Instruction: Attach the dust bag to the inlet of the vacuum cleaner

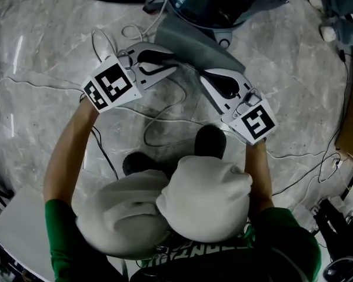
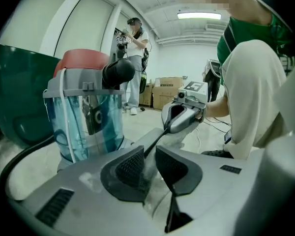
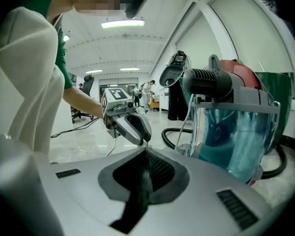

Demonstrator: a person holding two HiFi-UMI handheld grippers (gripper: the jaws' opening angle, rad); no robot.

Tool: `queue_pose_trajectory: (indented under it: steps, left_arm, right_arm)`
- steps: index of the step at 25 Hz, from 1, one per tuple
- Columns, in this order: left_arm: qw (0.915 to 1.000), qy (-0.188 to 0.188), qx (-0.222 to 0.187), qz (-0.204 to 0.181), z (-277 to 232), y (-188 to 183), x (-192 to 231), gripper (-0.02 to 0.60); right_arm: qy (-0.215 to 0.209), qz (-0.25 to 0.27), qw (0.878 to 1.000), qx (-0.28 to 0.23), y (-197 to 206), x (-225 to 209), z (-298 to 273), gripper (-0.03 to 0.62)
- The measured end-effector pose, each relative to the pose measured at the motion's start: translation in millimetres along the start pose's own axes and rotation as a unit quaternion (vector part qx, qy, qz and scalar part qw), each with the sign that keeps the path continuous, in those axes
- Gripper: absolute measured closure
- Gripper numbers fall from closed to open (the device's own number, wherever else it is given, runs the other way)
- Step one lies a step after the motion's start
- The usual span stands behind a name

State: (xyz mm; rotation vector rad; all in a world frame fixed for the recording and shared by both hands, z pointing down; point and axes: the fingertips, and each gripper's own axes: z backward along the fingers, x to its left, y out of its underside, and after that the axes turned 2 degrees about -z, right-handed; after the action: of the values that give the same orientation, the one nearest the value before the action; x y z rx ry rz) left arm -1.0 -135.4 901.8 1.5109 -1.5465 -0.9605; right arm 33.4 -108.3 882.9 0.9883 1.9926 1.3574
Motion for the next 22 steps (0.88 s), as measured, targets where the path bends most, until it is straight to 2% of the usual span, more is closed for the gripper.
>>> queue_pose_trajectory:
  steps: [6, 9, 15, 22]
  left_arm:
    - [0.9985, 0.033, -0.001, 0.043, -2.3, 3.9, -5.2, 0.514]
    - [0.9976, 0.046, 0.003, 0.052, -5.4, 9.0, -11.2, 0.526]
    - [0.9963, 0.075, 0.012, 0.040, -6.5, 15.2, -24.7, 0.548]
    - [0.9980, 0.058, 0.013, 0.019, -4.7, 20.0, -17.9, 0.561]
  right_arm:
    - [-0.038, 0.004, 0.999, 0.002, -1.9, 9.9, 6.3, 0.580]
    - [-0.059, 0.005, 0.998, 0.003, 0.7, 14.6, 7.6, 0.580]
    - [-0.077, 0.001, 0.997, 0.005, 5.2, 16.9, 6.3, 0.580]
    - [-0.052, -0.012, 0.999, 0.003, 6.6, 5.9, -5.0, 0.580]
